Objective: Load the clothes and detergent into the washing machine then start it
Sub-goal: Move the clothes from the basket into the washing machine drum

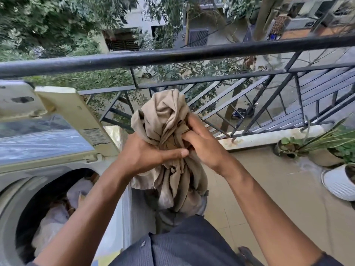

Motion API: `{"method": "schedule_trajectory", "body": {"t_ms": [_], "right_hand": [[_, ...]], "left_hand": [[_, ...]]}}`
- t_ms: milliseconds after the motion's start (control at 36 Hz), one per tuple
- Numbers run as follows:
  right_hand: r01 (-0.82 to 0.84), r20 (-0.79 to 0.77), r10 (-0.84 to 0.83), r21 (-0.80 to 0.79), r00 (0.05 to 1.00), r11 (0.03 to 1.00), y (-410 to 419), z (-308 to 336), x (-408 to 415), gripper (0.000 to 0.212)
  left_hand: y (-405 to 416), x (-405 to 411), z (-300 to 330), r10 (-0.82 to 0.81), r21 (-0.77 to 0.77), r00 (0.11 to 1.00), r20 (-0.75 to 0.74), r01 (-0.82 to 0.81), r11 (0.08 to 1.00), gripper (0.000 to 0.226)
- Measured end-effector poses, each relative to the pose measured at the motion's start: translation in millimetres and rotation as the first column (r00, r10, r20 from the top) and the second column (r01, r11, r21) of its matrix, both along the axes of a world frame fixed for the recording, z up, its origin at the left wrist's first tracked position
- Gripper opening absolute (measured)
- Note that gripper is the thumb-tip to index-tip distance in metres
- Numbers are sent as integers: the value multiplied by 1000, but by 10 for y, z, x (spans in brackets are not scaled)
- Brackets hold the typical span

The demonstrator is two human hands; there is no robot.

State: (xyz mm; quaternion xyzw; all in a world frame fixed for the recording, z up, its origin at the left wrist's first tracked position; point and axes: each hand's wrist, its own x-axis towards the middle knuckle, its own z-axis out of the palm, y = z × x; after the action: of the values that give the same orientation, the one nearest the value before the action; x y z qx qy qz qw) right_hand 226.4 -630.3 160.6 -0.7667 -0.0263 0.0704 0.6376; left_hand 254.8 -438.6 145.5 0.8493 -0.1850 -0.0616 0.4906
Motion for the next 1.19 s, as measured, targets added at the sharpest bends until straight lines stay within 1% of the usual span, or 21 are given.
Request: {"method": "schedule_trajectory", "body": {"t_ms": [83, 139, 167, 222, 250, 306, 333, 417, 472, 500, 583, 639, 722, 778, 833, 861, 889, 944, 1056, 1139, 1194], "right_hand": [[-96, 34, 97, -37, 995, 995, -27, 68, 10, 31], [-122, 95, 124, -26, 988, 992, -36, 64, 11, 27], [-87, 127, 84, 21, 988, 996, -29, 39, 13, 25], [78, 120, -96, 145, 988, 986, -8, -48, 6, 27], [175, 103, -192, 154, 976, 972, -11, -123, 0, 30], [285, 79, -288, 50, 954, 957, -61, -338, -21, 30], [280, 53, -278, -41, 959, 959, -102, -467, -38, 29], [121, -118, -161, -287, 980, 950, -188, -824, -119, 30], [2, -207, -99, -423, 973, 906, -197, -1040, -171, 35], [-46, -243, -82, -479, 967, 877, -197, -1152, -189, 31], [-106, -286, -101, -626, 953, 772, -215, -1507, -207, 20], [-140, -317, -119, -686, 941, 714, -251, -1736, -237, 22], [-207, -380, -153, -749, 912, 629, -351, -1946, -287, 12], [-186, -348, -191, -802, 918, 568, -438, -1946, -240, 15], [-127, -266, -219, -858, 939, 498, -505, -1785, -110, 17], [-90, -222, -220, -869, 950, 486, -533, -1650, -23, 19], [-39, -171, -221, -864, 960, 503, -558, -1477, 64, 19], [82, -71, -230, -802, 971, 592, -596, -1046, 224, 20], [322, 172, -273, -574, 946, 753, -554, -76, 384, 24], [373, 298, -275, -349, 914, 860, -489, 415, 365, 25], [380, 399, -259, -264, 880, 886, -451, 540, 333, 20]], "left_hand": [[-45, -37, -61, 232, -109, 972, 34, -227, 968, 50], [-57, -23, -112, 367, -145, 930, 10, -362, 921, 52], [-58, -2, -112, 407, -146, 913, -8, -404, 903, 63], [-57, 44, -89, 465, -144, 885, -37, -465, 874, 88], [-49, 59, -73, 486, -163, 872, -54, -488, 858, 87], [-32, 62, -14, 526, -193, 848, -68, -528, 827, 61], [-26, 62, 31, 547, -198, 835, -67, -548, 813, 50], [15, 63, 161, 583, -217, 808, -92, -587, 780, 44], [54, 76, 207, 595, -234, 797, -100, -601, 765, 52], [67, 78, 231, 597, -250, 796, -101, -601, 759, 58], [111, 86, 321, 615, -255, 785, -76, -611, 749, 56], [139, 84, 398, 624, -253, 778, -71, -619, 744, 58], [190, 101, 481, 647, -204, 761, -56, -643, 738, 58], [217, 103, 499, 659, -169, 752, -26, -653, 738, 69], [253, 101, 470, 666, -123, 746, -3, -661, 740, 89], [269, 100, 450, 664, -107, 748, -4, -661, 743, 94], [282, 99, 429, 661, -95, 750, -13, -659, 746, 96], [296, 100, 362, 653, -80, 756, -36, -654, 752, 92], [301, 92, 213, 616, -88, 785, -72, -620, 780, 57], [288, 81, 171, 609, -111, 789, -77, -614, 782, 52], [294, 98, 176, 629, -98, 775, -67, -632, 768, 44]]}}
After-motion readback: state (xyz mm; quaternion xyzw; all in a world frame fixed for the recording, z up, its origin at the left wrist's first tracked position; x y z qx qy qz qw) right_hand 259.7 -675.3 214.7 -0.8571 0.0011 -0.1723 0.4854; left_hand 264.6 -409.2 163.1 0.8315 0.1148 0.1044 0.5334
